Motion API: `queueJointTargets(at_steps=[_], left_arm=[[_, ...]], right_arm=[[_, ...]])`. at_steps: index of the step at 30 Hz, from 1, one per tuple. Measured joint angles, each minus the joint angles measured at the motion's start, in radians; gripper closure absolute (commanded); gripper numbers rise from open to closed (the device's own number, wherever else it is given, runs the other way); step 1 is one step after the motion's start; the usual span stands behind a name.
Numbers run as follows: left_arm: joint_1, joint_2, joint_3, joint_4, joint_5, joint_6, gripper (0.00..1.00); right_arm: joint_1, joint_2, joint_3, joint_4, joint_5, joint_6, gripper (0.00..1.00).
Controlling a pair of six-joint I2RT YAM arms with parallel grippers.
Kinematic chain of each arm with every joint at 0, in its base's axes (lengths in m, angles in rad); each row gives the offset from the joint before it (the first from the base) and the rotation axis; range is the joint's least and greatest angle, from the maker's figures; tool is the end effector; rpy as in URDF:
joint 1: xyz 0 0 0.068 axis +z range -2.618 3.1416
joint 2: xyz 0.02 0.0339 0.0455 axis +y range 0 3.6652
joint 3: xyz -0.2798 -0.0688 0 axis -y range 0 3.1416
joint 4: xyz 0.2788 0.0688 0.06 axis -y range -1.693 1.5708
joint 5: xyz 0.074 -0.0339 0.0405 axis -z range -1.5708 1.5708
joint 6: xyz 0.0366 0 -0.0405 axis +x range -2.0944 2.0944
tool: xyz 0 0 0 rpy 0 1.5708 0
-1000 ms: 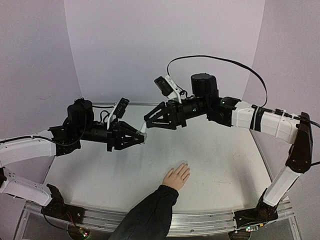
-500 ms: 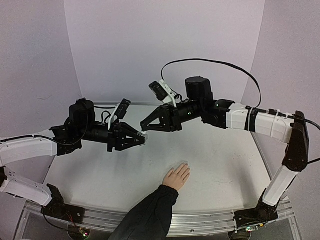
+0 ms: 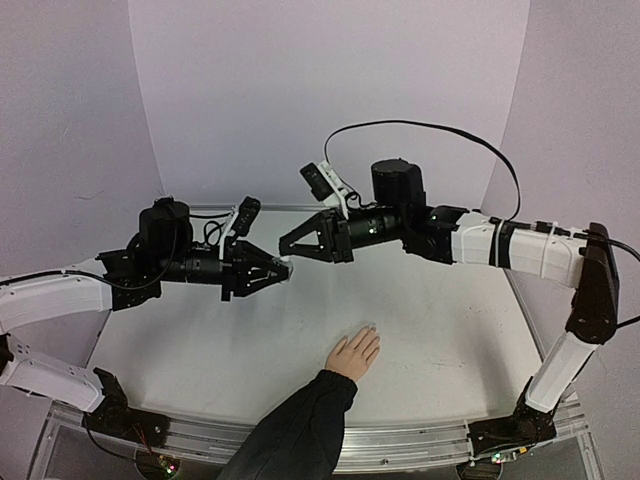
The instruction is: Paint the nails
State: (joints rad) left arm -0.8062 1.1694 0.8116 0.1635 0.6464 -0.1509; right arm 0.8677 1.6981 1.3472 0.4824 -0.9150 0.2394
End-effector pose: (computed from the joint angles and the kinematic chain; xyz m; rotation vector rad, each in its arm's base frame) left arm 0.1877 -0.2275 0.3097 1.0687 1.5741 -1.2400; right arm 0.2581 0.3494 0.3642 -1.2494 1.1519 1.5092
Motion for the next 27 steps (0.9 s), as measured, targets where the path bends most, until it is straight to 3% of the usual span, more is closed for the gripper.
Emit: queueJointTargets(at_steps=[7, 12, 14, 20, 21, 25, 27], left_arm=[[-0.003, 0.016, 0.001, 0.055, -0.32, 0.13, 1.0], [-0.018, 0.145, 0.024, 0.198, -0.508, 0.215, 1.0], [-0.027, 0.188, 0.038, 0.236, -0.575, 0.246, 1.0], [-0.08, 0.249, 0.054, 0.298, -0.725, 0.317, 1.0], [-0.084, 0.249, 0.053, 0.298, -0.737, 0.319, 1.0], [-0.101, 0.244, 0.036, 0.319, -0.763, 0.317, 1.0], [-0.112, 0.225, 0.022, 0.317, -0.763, 0.308, 1.0]], right_arm=[[0.048, 0.0, -0.008, 0.077, 0.425, 0.191, 1.0], [0.134, 0.038, 0.07, -0.016, 0.933, 0.365, 1.0], [0.156, 0.071, 0.13, -0.071, 1.07, 0.394, 1.0], [0.196, 0.1, 0.19, -0.172, 1.278, 0.435, 0.99], [0.202, 0.1, 0.19, -0.174, 1.295, 0.435, 0.93], [0.213, 0.092, 0.189, -0.185, 1.31, 0.411, 0.56], [0.227, 0.081, 0.173, -0.192, 1.27, 0.374, 0.47]])
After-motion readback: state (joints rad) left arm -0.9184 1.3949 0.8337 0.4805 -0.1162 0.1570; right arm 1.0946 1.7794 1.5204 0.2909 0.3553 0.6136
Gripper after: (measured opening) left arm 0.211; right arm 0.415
